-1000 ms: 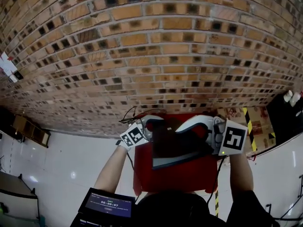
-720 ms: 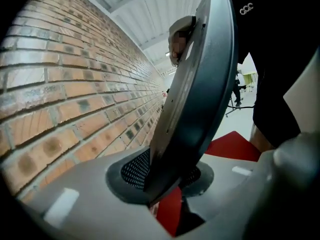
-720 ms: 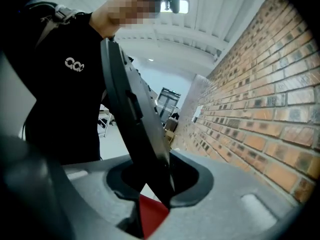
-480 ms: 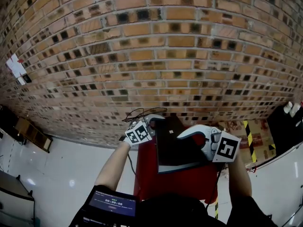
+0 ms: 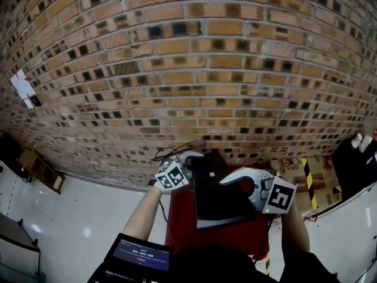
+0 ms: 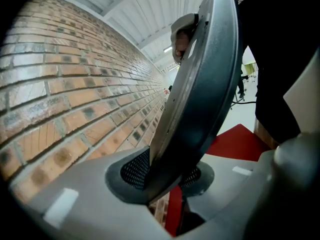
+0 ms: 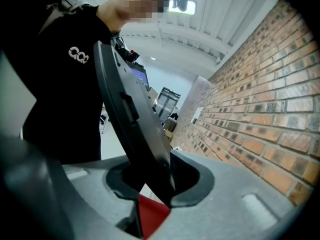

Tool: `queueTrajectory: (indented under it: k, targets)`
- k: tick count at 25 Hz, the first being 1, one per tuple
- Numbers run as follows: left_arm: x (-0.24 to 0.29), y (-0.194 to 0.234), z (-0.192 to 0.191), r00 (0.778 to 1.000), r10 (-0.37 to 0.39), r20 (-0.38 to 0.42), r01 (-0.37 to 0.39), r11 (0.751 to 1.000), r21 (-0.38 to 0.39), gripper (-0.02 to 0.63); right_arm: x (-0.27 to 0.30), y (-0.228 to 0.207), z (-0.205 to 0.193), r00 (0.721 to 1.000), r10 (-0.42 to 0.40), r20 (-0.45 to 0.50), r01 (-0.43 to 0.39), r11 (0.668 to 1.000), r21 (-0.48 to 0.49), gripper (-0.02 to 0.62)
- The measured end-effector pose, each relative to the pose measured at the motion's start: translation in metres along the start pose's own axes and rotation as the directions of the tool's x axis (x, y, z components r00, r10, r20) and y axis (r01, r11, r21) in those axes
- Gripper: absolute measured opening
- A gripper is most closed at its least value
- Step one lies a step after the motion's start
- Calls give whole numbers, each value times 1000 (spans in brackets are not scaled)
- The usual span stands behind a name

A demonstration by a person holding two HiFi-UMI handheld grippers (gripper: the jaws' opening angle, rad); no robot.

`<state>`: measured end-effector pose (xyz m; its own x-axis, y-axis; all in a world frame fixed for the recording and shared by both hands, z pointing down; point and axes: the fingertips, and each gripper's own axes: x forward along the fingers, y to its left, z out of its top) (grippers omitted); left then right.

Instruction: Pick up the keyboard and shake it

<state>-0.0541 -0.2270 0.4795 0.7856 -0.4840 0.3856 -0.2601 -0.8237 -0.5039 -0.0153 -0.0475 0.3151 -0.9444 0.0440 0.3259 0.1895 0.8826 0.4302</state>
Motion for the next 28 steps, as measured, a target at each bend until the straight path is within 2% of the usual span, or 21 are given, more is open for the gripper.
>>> queueTrajectory:
  k: [5,9,14,19,24,28]
  targets:
    - [10,-13,-22,998,-37,-46,35,999,-31,133,14,8,-14,999,14,-41,-15,1000,-7,94]
    - [6,-26,-17,999,-31,-43,30,999,-14,133,16,24,-6,1000,7,-24,-7,1000,-22,94]
    - [11,-34,-25,995,-69,-70,69,998,-3,133,22,31,-16,999,-9,-33,9,1000,6,98]
    - [4,-46,-14,998,-46,-37,45,999,-11,133,21,43,-6,1000,-4,-25,4,1000,-3,98]
    - [15,-64,-34,994,-85,-61,82,995,-55,137,27,50,-23,999,7,-44,-6,1000,31,98]
    - [15,-65,-27,995,-85,-43,83,995,-55,137,24,52,-18,999,8,-47,-7,1000,27,97]
